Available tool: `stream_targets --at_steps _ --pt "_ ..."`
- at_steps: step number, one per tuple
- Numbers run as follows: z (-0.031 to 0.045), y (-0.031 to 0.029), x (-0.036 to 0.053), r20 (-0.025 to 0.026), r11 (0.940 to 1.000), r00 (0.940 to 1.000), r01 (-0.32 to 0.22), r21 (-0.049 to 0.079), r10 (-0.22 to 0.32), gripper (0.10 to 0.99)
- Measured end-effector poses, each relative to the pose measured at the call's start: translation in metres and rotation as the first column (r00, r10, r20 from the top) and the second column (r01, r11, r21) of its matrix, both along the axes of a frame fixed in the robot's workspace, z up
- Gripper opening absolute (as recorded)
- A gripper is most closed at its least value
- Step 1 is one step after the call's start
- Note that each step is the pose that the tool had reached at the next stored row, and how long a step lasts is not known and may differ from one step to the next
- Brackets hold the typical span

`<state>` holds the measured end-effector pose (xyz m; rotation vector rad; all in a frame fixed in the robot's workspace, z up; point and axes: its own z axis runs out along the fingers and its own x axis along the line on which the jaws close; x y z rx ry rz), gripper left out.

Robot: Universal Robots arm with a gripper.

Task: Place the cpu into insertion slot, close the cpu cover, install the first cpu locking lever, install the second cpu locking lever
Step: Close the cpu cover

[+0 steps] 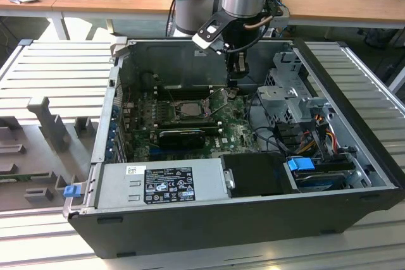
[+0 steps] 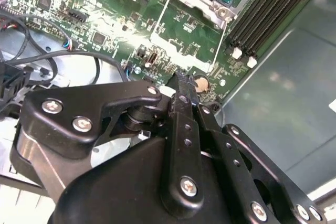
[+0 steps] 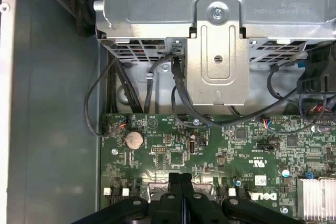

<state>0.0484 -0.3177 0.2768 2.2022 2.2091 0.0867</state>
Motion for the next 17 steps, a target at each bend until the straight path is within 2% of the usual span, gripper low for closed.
stream_targets --at_steps 4,5,6,8,12,17 --pt "-0.0081 -0.0008 0.0001 -0.0004 1.0 1.0 0.0 0.0 0.0 0.106" --pt "-0.01 -0.0008 0.0011 -0.0042 1.0 1.0 -0.001 0.001 0.001 0.106" --pt "-0.0114 -0.0008 0.0036 -0.0119 1.0 0.9999 -0.003 0.001 0.003 0.106" --pt "-0.0136 -0.0008 0.0067 -0.0176 1.0 0.9998 -0.007 0.001 0.007 0.106" --pt "-0.0169 -0.0008 0.012 -0.0181 0.9981 0.9979 -0.061 0.001 0.061 0.106" --pt "-0.0252 -0.0008 0.0152 -0.0182 0.9964 0.9962 -0.085 0.001 0.085 0.106"
